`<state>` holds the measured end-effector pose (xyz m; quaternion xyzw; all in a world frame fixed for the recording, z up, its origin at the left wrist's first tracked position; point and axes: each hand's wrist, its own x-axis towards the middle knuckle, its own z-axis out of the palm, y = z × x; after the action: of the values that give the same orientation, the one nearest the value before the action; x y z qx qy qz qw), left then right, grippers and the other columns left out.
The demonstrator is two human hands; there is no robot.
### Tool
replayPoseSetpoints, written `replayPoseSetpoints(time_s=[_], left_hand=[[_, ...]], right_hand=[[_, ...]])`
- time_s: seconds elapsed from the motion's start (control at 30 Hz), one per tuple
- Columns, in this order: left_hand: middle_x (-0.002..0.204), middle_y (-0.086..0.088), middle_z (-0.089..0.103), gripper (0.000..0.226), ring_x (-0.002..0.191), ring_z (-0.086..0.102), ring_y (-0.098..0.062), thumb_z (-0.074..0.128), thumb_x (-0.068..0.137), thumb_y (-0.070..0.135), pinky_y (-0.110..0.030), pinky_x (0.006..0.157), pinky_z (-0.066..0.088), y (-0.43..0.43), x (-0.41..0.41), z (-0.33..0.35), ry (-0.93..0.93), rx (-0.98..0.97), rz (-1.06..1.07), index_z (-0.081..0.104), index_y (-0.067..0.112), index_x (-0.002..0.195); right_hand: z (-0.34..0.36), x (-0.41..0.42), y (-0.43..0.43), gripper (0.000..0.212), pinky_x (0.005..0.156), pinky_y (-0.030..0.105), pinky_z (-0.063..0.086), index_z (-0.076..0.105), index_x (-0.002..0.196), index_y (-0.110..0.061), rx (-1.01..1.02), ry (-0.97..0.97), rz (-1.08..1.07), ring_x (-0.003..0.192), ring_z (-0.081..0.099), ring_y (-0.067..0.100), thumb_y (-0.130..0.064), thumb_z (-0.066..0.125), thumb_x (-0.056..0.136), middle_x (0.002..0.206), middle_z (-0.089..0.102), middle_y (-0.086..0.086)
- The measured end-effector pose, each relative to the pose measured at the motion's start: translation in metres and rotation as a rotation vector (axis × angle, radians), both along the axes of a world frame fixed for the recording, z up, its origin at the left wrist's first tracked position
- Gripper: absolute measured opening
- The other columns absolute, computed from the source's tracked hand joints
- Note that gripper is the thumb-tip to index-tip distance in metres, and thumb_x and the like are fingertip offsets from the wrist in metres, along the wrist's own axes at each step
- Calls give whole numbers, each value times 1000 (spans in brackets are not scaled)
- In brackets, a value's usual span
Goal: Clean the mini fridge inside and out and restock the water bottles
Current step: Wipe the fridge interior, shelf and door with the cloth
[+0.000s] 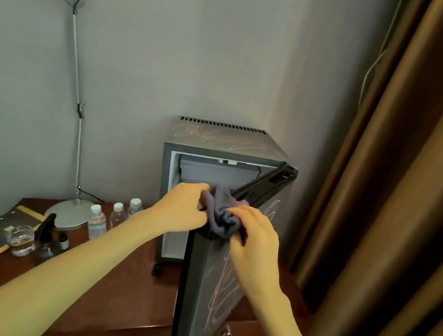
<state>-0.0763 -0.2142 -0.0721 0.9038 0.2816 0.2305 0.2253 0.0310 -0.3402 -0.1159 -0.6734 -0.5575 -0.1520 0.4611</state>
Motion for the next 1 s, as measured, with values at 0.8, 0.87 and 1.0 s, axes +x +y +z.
replayPoseSetpoints(time_s=[0.8,0.87,1.0], left_hand=[[88,-4,42,23,92,54,-31,58,93,29,-38,76,42,156,-7,-6,118,302,312,68,10,102],[92,-5,49,23,92,56,-30,58,93,28,-37,74,42,169,-2,-8,91,318,331,66,9,101],[100,-4,56,26,95,53,-27,53,95,31,-36,71,45,193,3,-10,98,371,344,67,12,105]], right_hand=[[29,24,197,29,92,35,42,59,116,-6,-552,-403,-6,121,44,26,-7,56,87,124,53,10],[31,36,208,28,93,36,42,60,116,-8,-555,-402,-52,123,44,27,-6,50,90,126,54,10],[36,76,216,29,94,35,43,64,116,-12,-531,-354,-82,119,46,25,-7,53,90,126,53,7]])
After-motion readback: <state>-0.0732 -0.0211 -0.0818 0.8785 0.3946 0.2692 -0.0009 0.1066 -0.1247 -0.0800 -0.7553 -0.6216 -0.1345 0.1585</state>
